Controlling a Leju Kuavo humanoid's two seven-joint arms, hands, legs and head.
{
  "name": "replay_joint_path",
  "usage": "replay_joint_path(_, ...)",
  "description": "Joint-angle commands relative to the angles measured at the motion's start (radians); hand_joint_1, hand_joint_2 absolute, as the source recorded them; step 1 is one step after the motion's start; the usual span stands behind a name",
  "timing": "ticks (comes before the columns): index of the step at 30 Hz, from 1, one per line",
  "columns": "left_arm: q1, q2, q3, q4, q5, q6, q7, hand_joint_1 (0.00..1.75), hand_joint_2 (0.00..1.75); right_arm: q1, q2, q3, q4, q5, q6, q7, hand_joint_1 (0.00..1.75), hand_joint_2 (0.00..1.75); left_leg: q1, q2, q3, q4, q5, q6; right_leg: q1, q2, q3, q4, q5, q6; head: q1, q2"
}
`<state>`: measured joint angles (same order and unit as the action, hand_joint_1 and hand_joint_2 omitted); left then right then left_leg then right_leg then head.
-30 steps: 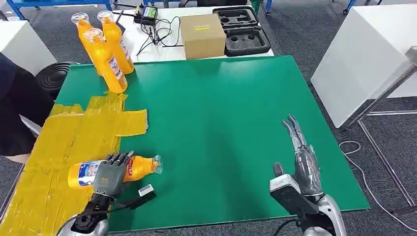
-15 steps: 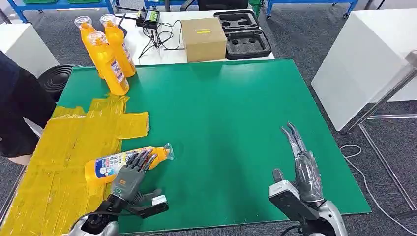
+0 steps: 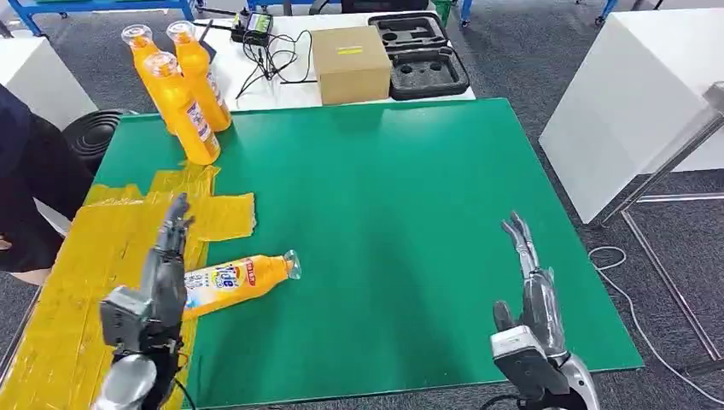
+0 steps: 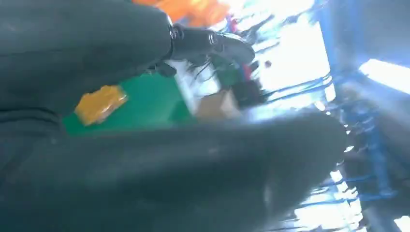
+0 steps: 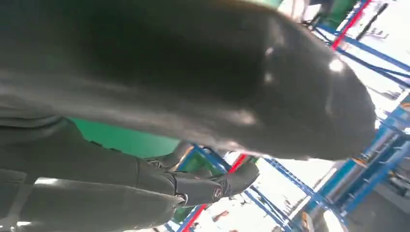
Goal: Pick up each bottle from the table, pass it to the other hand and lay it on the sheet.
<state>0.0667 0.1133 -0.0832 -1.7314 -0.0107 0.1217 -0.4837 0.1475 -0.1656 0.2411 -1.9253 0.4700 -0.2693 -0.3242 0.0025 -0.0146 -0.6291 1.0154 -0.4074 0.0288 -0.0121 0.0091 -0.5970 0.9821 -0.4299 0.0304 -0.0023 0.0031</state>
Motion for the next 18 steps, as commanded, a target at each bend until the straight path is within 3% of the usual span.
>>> replay_joint_path(1,0.017,-0.019,0.04,-0.082,0.012,0.0,-0.014,0.0,0.0,-0.022,0.021,0.031,0.05,-0.008,-0.01,-0.006,0.0,0.0,0.0,0.001,0.002,0.0,-0.001,-0.001,0.001,0.0,0.001,-0.001,-0.001,-0.001,0.0,0.0)
replay_joint_path(3,0.017,-0.019,0.04,-0.082,0.012,0.0,-0.014,0.0,0.0,-0.022,0.021,0.031,0.05,-0.008,-0.01,-0.006,0.0,0.0,0.0,0.002,0.002,-0.001,-0.001,-0.001,0.001,0.0,0.002,-0.001,-0.001,-0.001,0.0,0.0)
replay_joint_path(7,0.064,-0.039,-0.035,-0.136,0.088,0.005,-0.076,0.0,0.0,0.011,0.049,0.073,0.063,-0.146,-0.021,-0.161,0.0,0.0,0.001,0.002,0.001,-0.001,-0.002,-0.002,0.001,0.001,0.001,-0.001,-0.001,-0.001,0.0,0.0)
replay_joint_path(9,0.097,0.0,-0.127,-0.133,0.103,-0.071,-0.064,0.0,0.0,0.003,0.052,0.132,0.1,-0.263,0.08,-0.245,0.0,0.0,0.001,0.002,0.003,-0.001,-0.002,-0.002,0.001,0.001,0.002,-0.002,-0.001,-0.001,0.0,0.0)
replay_joint_path(11,0.123,-0.001,-0.17,-0.114,0.074,-0.095,-0.067,0.0,0.0,-0.023,0.093,0.151,0.139,-0.302,0.098,-0.282,0.0,0.0,0.0,0.003,0.003,-0.002,-0.002,-0.002,0.0,0.002,0.001,-0.002,-0.001,-0.001,0.0,0.0)
replay_joint_path(18,0.133,-0.037,-0.182,-0.132,0.011,-0.094,-0.038,0.0,0.0,-0.017,0.134,0.164,0.095,-0.296,0.098,-0.294,0.0,0.0,0.001,0.005,0.002,-0.001,-0.004,-0.004,0.001,0.003,0.0,-0.001,-0.001,-0.002,0.0,0.0)
